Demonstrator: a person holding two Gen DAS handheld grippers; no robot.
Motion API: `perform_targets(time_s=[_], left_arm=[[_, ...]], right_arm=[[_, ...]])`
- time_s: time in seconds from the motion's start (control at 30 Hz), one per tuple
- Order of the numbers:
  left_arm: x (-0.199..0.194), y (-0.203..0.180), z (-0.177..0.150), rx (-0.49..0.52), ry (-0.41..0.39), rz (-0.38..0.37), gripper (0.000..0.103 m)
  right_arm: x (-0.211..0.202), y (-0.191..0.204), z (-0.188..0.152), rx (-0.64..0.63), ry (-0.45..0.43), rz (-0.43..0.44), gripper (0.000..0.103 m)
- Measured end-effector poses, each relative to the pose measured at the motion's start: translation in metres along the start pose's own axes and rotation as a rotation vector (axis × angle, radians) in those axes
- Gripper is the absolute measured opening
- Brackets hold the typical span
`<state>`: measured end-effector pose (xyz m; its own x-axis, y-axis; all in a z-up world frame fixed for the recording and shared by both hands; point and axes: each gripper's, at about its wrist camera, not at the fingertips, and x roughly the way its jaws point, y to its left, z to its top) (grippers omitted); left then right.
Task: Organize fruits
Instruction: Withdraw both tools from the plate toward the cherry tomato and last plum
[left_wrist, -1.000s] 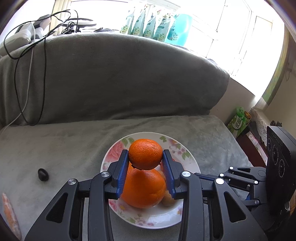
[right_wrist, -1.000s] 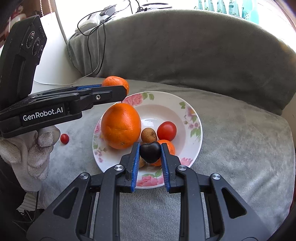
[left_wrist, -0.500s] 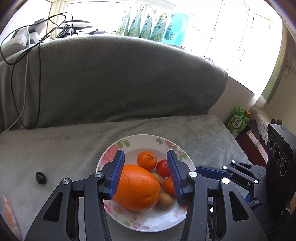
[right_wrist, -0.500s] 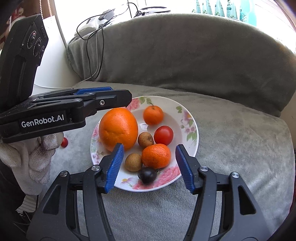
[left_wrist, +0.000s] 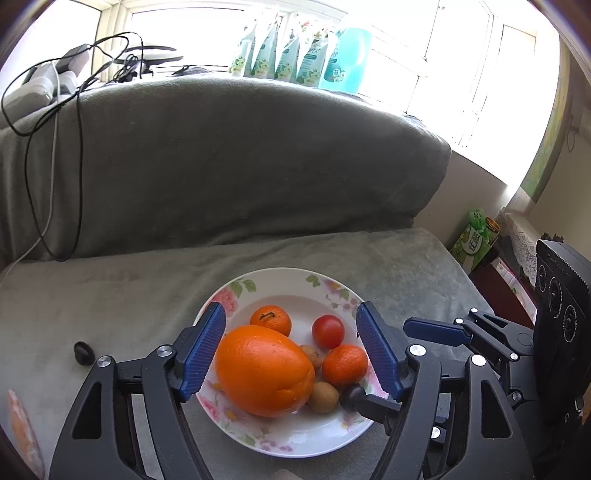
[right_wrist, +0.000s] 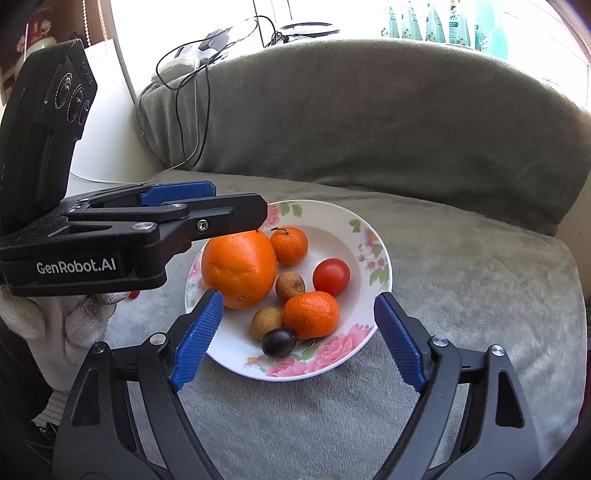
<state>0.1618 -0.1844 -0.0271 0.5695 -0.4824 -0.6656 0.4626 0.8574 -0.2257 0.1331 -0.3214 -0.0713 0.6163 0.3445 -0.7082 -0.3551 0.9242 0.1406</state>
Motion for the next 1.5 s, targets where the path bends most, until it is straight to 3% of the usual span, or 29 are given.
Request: perform_targets(time_s=[0.07,0.47,1.5], left_arm=[[-0.001,0.0,0.0,-0.004,0.005,0.003,0.08],[-0.01,-0.001,0.0,-0.012,0.003,0.02,0.081],[-0.066,0.003,-0.015,-0.029,-0.086,0.06,0.081]], right_arm=[[-0.001,0.0,0.0,0.001,0.0,-0.003,0.091],[-0.005,0.004,0.0,0.007,0.001,-0.009,0.097],[-0.031,0.02,0.006,0.027,-0.045,-0.046,0.098]])
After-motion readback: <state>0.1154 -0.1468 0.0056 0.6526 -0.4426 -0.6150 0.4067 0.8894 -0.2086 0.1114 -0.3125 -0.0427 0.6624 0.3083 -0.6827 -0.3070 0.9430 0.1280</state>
